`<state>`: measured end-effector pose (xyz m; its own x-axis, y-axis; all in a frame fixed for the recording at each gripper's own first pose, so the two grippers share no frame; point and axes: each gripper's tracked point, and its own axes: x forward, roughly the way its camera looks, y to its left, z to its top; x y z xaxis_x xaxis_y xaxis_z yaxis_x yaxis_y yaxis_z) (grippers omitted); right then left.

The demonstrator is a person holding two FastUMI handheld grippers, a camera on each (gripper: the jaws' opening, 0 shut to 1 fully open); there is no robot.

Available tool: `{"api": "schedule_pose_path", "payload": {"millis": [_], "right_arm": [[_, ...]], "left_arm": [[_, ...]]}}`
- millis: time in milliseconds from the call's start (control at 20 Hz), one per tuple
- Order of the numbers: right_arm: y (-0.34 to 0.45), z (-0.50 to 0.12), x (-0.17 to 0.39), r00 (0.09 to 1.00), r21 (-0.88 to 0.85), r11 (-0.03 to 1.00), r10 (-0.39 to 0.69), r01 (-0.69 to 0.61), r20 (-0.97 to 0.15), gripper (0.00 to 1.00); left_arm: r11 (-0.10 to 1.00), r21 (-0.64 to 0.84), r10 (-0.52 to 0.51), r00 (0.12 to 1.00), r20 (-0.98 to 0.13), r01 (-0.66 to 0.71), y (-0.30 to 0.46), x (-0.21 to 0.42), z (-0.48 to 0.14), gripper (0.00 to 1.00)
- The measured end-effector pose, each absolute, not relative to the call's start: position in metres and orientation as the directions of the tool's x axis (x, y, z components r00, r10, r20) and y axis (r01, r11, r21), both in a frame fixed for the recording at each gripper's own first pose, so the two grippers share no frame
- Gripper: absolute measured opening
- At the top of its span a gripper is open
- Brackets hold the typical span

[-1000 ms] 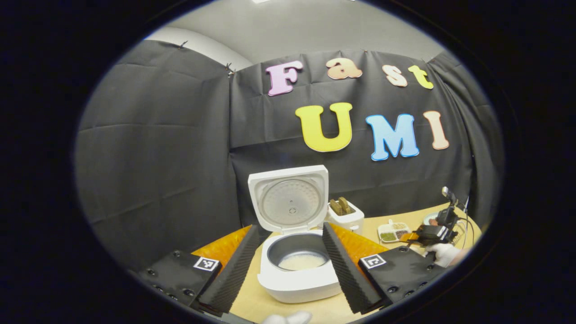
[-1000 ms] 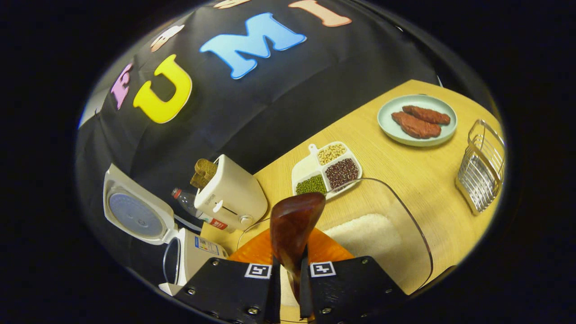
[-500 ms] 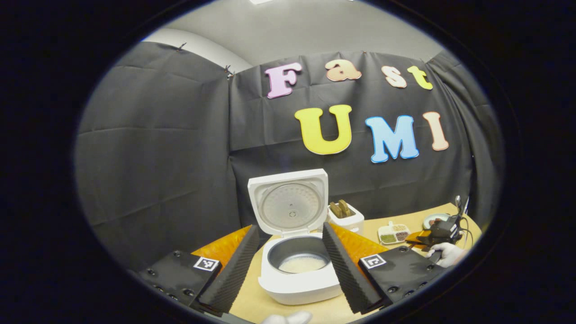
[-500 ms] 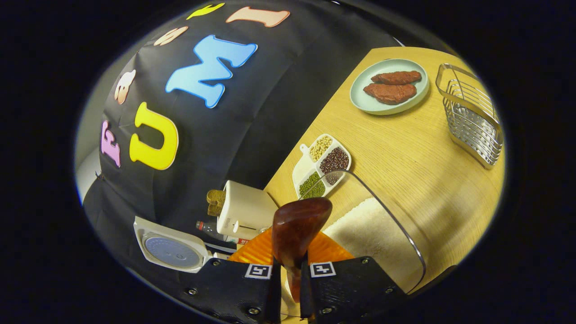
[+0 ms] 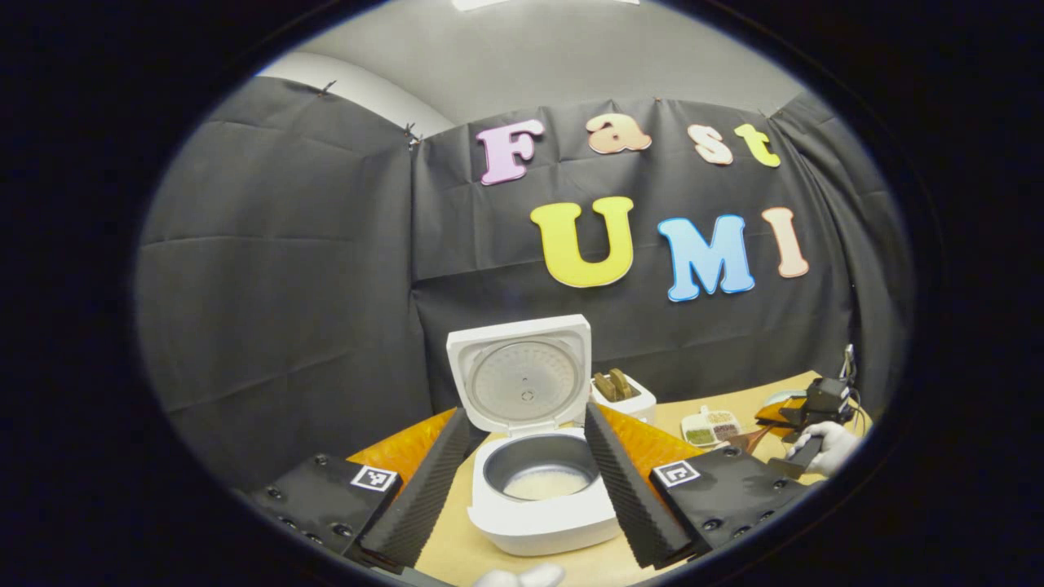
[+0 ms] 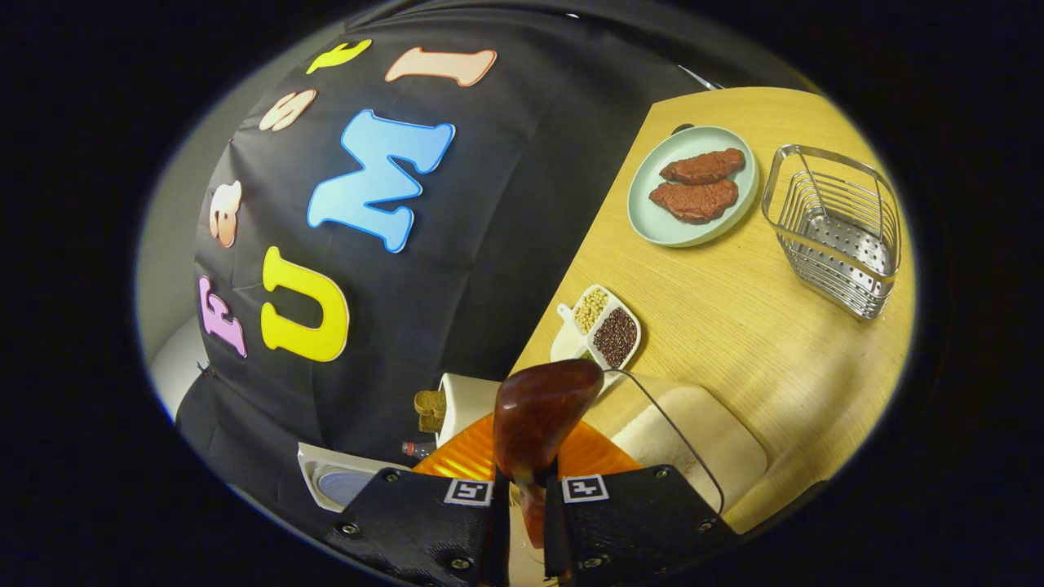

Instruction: Close the left gripper, press the button to open the rice cooker; take a wooden spoon from the chopstick holder with the right hand, scoop a spoonful of rice and pour it into the rice cooker, then put the wooden spoon back into the chopstick holder.

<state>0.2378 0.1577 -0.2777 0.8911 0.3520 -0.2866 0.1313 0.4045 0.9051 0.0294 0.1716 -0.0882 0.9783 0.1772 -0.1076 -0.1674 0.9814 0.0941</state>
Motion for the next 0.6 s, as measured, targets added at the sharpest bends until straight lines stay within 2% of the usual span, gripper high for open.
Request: {"api": "schedule_pose_path", "payload": {"millis": [50, 100, 200, 400, 500, 600], "right_arm": [[0.155, -0.271, 0.236, 0.893, 0.905, 0.405, 0.35, 0.128, -0.283, 0.17], [0.154, -0.263, 0.234, 0.898, 0.907, 0.404, 0.343, 0.123, -0.275, 0.17], [0.158, -0.247, 0.229, 0.9, 0.903, 0.417, 0.348, 0.101, -0.262, 0.17], [0.185, -0.205, 0.222, 0.894, 0.919, 0.389, 0.387, 0.064, -0.226, 0.17], [0.206, -0.179, 0.219, 0.888, 0.926, 0.374, 0.411, 0.044, -0.208, 0.17], [0.234, -0.16, 0.217, 0.878, 0.933, 0.359, 0.439, 0.024, -0.191, 0.17]], "left_arm": [[0.982, 0.089, 0.177, 0.978, -0.107, -0.167, 0.172, 0.028, -0.089, 1.0], [0.982, 0.087, 0.174, 0.978, -0.111, -0.165, 0.173, 0.028, -0.089, 0.95], [0.983, 0.079, 0.173, 0.979, -0.108, -0.165, 0.177, 0.025, -0.092, 1.0], [0.982, 0.07, 0.184, 0.978, -0.097, -0.177, 0.192, 0.017, -0.091, 0.95], [0.98, 0.059, 0.197, 0.976, -0.09, -0.192, 0.201, 0.011, -0.091, 1.0], [0.977, 0.05, 0.21, 0.974, -0.087, -0.207, 0.21, 0.007, -0.092, 1.0]]}}
